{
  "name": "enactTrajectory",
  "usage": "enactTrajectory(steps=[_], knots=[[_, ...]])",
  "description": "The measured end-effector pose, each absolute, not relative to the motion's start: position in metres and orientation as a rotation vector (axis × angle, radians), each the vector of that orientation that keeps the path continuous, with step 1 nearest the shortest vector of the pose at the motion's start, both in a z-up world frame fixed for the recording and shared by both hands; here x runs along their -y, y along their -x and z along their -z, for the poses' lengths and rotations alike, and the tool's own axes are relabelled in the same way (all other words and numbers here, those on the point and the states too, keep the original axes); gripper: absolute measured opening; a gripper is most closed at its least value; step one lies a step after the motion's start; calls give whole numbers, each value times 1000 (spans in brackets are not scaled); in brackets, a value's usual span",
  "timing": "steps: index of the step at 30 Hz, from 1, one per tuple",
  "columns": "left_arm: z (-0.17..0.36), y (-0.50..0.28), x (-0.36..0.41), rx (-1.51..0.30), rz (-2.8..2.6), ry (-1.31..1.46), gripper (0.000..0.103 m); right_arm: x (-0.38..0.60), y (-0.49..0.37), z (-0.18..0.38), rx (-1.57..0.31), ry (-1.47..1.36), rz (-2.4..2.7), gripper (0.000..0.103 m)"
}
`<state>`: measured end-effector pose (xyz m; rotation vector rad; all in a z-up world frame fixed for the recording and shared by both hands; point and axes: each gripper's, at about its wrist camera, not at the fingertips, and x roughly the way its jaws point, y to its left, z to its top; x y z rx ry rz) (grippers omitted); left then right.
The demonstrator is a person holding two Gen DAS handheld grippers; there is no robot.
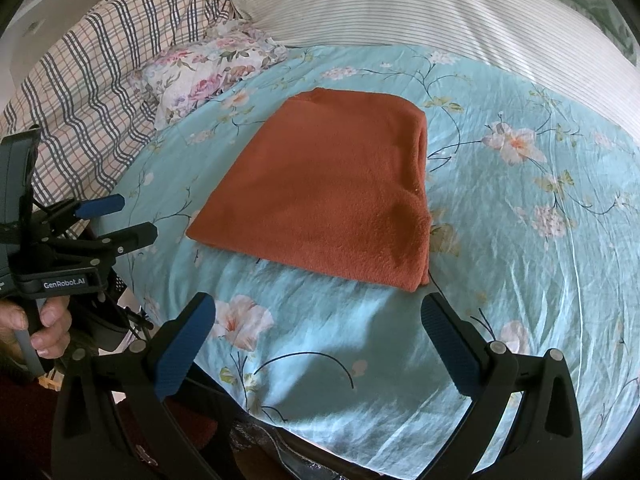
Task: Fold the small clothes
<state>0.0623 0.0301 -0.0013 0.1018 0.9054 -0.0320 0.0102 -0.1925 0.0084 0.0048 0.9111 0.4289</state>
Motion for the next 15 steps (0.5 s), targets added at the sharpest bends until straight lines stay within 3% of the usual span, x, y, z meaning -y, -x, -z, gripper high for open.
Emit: enactTrajectory(steps=[15], knots=[[1,-62,-30,-905,33,-101,87,191,-9,-9,-910,-6,-427,102]])
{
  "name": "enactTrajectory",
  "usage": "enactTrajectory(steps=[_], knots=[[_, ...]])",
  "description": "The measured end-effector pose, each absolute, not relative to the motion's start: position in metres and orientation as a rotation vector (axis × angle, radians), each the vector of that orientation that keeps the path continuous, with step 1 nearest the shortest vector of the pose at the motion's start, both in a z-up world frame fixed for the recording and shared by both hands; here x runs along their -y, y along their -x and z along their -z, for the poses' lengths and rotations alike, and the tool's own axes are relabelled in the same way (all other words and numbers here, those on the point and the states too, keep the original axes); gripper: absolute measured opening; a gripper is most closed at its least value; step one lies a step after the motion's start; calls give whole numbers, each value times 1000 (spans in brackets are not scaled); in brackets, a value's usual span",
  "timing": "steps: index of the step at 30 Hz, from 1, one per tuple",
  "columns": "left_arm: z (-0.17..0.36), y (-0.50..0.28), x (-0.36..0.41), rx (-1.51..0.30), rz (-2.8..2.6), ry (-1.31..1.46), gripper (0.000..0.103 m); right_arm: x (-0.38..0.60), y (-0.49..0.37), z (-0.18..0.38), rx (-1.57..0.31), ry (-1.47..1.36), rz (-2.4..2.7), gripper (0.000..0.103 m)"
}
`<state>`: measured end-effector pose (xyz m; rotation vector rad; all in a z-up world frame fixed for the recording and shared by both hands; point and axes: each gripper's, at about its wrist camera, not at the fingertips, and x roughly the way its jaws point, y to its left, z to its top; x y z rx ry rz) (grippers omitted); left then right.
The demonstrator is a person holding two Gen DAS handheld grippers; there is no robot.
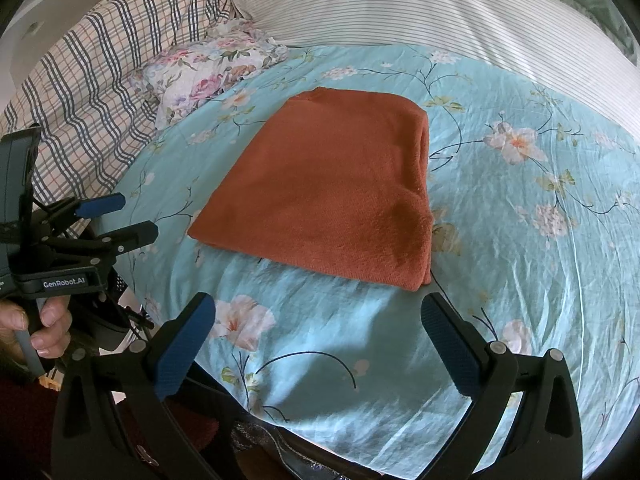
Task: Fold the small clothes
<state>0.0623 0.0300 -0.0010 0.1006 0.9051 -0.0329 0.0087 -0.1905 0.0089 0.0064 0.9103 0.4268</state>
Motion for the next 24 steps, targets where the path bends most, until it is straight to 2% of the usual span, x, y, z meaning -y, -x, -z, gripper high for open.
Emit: enactTrajectory(steps=[24], knots=[[-1,-61,-27,-899,38,-102,87,188,-7,-10,-908,-8,-426,102]])
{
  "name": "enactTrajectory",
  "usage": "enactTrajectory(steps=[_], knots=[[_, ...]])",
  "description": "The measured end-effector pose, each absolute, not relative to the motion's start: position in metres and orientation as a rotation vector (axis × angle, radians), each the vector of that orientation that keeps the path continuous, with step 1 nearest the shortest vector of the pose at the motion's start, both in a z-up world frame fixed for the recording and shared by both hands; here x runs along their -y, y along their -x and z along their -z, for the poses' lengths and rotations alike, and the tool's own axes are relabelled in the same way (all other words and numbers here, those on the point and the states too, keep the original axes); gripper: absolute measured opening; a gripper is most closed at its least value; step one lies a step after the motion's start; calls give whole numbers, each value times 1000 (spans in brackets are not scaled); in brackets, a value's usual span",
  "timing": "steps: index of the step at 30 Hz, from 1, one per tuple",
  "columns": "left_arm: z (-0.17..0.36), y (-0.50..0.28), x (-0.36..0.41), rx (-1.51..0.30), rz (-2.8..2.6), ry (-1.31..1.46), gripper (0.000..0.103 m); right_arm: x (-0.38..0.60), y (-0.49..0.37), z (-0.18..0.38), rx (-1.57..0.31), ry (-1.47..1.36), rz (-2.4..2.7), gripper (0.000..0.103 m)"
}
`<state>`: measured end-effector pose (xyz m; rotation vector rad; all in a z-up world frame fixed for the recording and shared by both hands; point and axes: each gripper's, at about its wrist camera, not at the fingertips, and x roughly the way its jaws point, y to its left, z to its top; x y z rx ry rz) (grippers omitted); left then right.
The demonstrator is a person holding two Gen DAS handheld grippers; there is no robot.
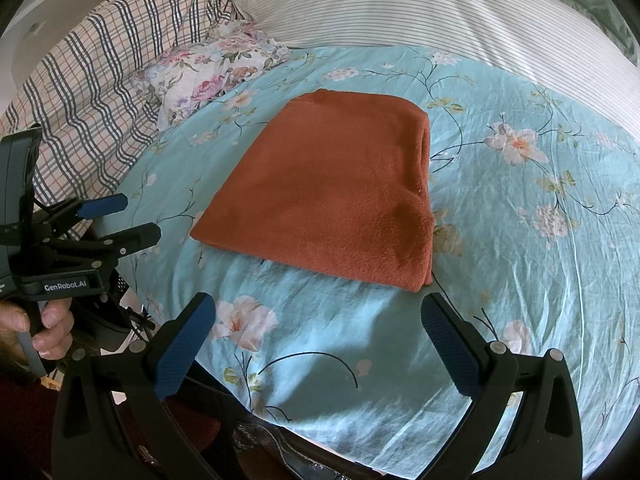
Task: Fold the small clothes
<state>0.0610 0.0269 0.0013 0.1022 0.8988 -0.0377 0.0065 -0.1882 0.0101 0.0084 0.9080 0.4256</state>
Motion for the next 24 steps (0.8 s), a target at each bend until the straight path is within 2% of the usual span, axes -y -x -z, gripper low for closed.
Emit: enactTrajectory(steps=[24], knots=[[-8,-61,-19,-890,40,-105,87,185,-4,-15,-905,-12,-426,102]])
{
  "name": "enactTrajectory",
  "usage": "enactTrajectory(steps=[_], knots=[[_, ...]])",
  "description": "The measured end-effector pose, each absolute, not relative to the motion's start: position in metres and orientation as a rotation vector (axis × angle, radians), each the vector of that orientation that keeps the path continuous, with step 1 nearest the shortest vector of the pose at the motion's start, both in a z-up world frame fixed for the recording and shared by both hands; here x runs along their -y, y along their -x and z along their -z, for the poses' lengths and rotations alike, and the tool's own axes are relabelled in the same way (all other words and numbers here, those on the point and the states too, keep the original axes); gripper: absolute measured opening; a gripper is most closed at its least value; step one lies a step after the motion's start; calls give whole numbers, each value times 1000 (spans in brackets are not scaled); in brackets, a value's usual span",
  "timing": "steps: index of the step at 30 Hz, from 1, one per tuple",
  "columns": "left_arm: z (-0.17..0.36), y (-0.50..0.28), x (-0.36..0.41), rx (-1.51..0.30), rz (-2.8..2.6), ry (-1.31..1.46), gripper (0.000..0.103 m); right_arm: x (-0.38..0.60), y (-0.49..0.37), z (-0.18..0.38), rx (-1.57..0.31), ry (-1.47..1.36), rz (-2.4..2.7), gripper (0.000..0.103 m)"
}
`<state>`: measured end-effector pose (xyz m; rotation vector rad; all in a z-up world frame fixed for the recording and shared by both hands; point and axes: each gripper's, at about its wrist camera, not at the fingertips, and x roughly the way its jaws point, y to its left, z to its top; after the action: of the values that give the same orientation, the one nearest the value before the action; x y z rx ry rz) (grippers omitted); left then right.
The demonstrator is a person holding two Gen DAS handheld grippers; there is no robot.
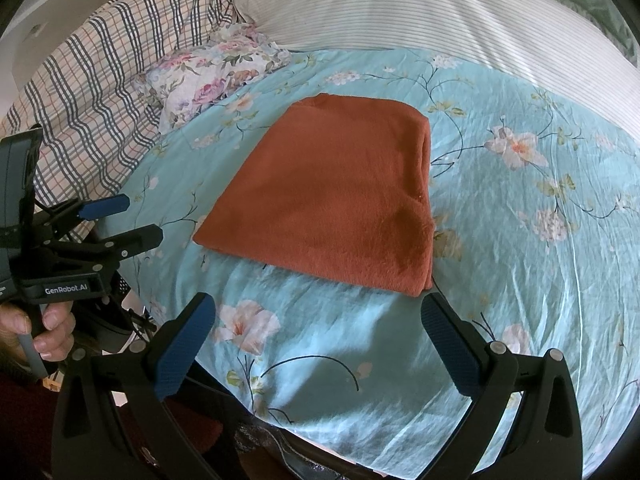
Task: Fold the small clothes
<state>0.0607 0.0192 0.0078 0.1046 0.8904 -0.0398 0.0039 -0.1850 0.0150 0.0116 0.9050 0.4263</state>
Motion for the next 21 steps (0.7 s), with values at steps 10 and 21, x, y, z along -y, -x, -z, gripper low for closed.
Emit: enactTrajectory(steps=[10,21], knots=[[-8,-61,-16,-890,43,-106,87,185,-3,-14,-904,-13,-426,102],[-8,-62,-14,-889,41,-107,87,184,-3,-17,-902,-14,-425,102]])
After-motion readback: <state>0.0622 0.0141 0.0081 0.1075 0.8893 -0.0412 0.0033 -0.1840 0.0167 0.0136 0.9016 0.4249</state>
